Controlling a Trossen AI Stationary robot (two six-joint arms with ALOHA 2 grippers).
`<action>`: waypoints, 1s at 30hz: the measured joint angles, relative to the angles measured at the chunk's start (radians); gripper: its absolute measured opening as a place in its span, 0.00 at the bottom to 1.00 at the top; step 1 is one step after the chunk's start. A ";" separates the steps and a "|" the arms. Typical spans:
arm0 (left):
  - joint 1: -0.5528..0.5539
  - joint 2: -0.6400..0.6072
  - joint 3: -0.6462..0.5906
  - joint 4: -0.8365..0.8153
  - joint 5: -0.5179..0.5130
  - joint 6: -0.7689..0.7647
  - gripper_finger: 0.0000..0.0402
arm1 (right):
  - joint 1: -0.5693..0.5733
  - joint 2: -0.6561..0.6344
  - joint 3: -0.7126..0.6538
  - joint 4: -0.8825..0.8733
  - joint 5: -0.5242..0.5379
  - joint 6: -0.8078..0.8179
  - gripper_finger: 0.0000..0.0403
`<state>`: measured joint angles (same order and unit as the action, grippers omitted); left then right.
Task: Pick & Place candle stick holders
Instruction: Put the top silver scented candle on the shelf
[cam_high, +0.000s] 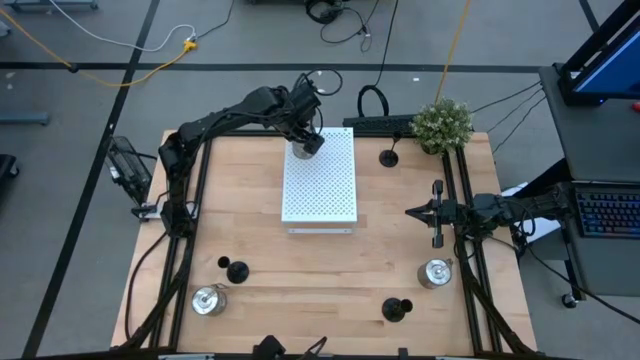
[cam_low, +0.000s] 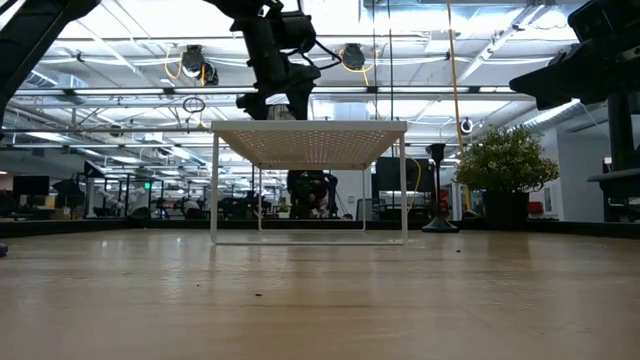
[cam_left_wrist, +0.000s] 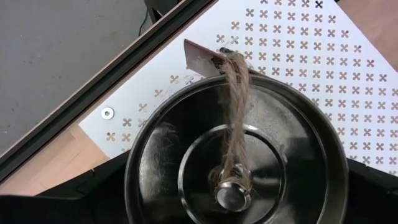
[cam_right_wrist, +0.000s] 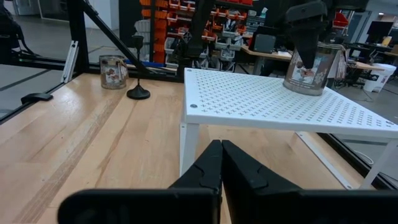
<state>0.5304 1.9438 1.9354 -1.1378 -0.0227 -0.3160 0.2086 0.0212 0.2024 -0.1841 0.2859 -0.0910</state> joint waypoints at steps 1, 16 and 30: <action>0.000 0.000 0.000 0.000 0.000 0.001 0.97 | 0.000 0.000 0.000 0.000 0.000 0.000 0.00; 0.025 -0.007 0.000 0.014 0.068 0.021 0.97 | 0.000 0.000 0.000 0.000 0.000 0.000 0.00; 0.035 -0.014 0.000 0.040 0.070 0.026 0.98 | 0.000 0.000 0.000 0.000 0.000 0.000 0.00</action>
<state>0.5652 1.9297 1.9354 -1.0979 0.0475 -0.2897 0.2088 0.0208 0.2024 -0.1841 0.2859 -0.0910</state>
